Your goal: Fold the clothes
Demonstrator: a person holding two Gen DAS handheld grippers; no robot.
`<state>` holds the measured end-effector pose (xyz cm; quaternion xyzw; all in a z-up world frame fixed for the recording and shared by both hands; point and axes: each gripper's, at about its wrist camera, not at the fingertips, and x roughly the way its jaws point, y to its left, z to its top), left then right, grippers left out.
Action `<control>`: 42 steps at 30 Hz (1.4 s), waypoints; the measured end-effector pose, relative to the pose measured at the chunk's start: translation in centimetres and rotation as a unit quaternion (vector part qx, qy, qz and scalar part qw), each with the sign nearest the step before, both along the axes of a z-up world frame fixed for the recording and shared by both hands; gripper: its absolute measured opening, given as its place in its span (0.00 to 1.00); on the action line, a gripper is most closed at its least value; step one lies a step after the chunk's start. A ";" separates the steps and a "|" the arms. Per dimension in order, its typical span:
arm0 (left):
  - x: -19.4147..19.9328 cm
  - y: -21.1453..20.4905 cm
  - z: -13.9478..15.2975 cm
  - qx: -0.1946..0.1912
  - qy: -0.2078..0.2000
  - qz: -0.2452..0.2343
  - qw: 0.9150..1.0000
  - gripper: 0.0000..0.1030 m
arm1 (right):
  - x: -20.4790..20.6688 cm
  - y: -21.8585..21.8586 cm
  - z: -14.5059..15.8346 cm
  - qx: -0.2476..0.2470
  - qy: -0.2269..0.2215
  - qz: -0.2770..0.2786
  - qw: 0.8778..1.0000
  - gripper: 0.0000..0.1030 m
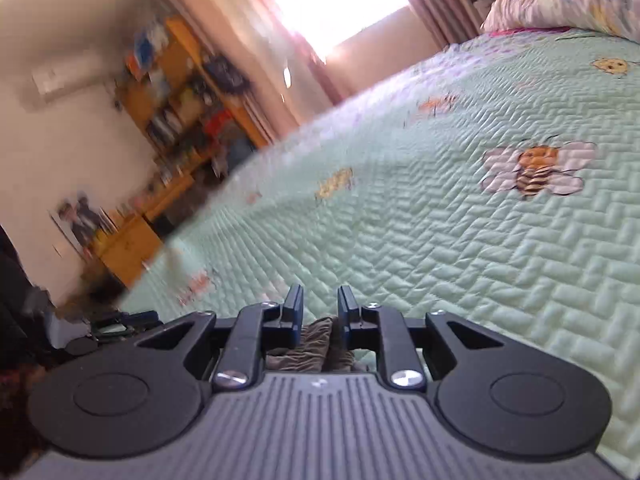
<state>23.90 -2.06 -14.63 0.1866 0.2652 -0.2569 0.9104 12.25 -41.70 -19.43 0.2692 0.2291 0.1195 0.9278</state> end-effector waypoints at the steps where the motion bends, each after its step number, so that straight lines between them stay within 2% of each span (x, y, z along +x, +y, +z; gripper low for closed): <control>1: -0.3 0.4 0.5 -0.010 -0.001 0.011 1.000 0.42 | -1.0 0.3 0.0 -0.022 0.005 -0.006 1.000 0.21; 5: -3.0 0.7 2.3 -0.031 -0.010 0.038 0.999 0.47 | -5.6 3.6 -0.7 -0.110 0.005 0.029 0.993 0.21; 8: -5.2 0.1 3.0 -0.047 -0.013 0.046 0.998 0.49 | -7.0 5.9 -1.8 -0.133 0.001 0.061 0.989 0.25; 12: -7.7 -0.9 3.3 -0.062 -0.001 0.054 0.997 0.52 | -6.7 7.5 -2.5 -0.167 -0.015 0.077 0.983 0.40; 14: -8.9 -1.2 3.3 -0.058 0.000 0.056 0.997 0.56 | -6.7 7.7 -2.7 -0.177 -0.035 0.083 0.980 0.40; 15: -9.5 -1.1 3.3 -0.057 0.001 0.056 0.997 0.59 | -6.5 7.7 -2.8 -0.185 -0.033 0.088 0.978 0.37; 16: -10.0 -1.0 3.2 -0.056 0.002 0.058 0.997 0.60 | -6.2 7.7 -3.0 -0.193 -0.031 0.093 0.976 0.24; 18: -10.8 -1.0 3.2 -0.055 0.003 0.065 0.996 0.61 | -6.5 7.9 -2.8 -0.204 -0.032 0.097 0.974 0.07; 22: -11.4 -0.5 3.4 -0.060 0.007 0.072 0.996 0.63 | -8.5 8.1 -1.1 -0.221 -0.053 0.076 0.971 0.05; 24: -11.6 -0.4 3.5 -0.062 0.008 0.073 0.995 0.65 | -7.3 5.8 -2.5 -0.193 -0.008 0.035 0.980 0.05; 25: -11.7 -0.5 3.5 -0.062 0.009 0.074 0.995 0.65 | -6.8 4.9 -3.2 -0.186 0.013 0.014 0.982 0.00; 26: -11.7 -0.5 3.4 -0.062 0.009 0.075 0.995 0.65 | -6.7 4.6 -3.6 -0.196 0.026 -0.005 0.980 0.00; 27: -11.8 -0.5 3.4 -0.063 0.010 0.076 0.995 0.65 | -6.8 4.4 -3.7 -0.197 0.028 -0.009 0.980 0.00; 30: -12.0 -0.1 3.3 -0.066 0.016 0.078 0.995 0.65 | -7.8 3.7 -3.2 -0.154 0.008 0.009 0.988 0.01; 35: -12.5 0.8 2.9 -0.079 0.023 0.095 0.992 0.66 | -7.4 2.6 -1.5 -0.161 -0.007 -0.035 0.986 0.05; 37: -13.0 1.2 2.9 -0.086 0.023 0.099 0.991 0.66 | -6.0 1.9 -1.9 -0.151 0.014 -0.055 0.987 0.05; 38: -13.2 1.4 3.0 -0.089 0.023 0.102 0.991 0.66 | -4.9 2.0 -2.6 -0.133 0.039 -0.032 0.990 0.05; 39: -13.4 1.6 3.2 -0.091 0.024 0.104 0.990 0.66 | -4.2 2.9 -3.2 -0.120 0.059 0.020 0.991 0.03; 40: -13.7 1.9 3.4 -0.094 0.022 0.107 0.990 0.66 | -4.1 4.4 -3.5 -0.135 0.061 0.066 0.987 0.03; 41: -14.0 2.2 3.8 -0.097 0.018 0.110 0.989 0.66 | -4.7 5.6 -3.4 -0.165 0.059 0.076 0.982 0.03; 42: -14.4 2.5 4.3 -0.101 0.014 0.113 0.988 0.66 | -5.2 5.9 -3.3 -0.172 0.064 0.063 0.981 0.03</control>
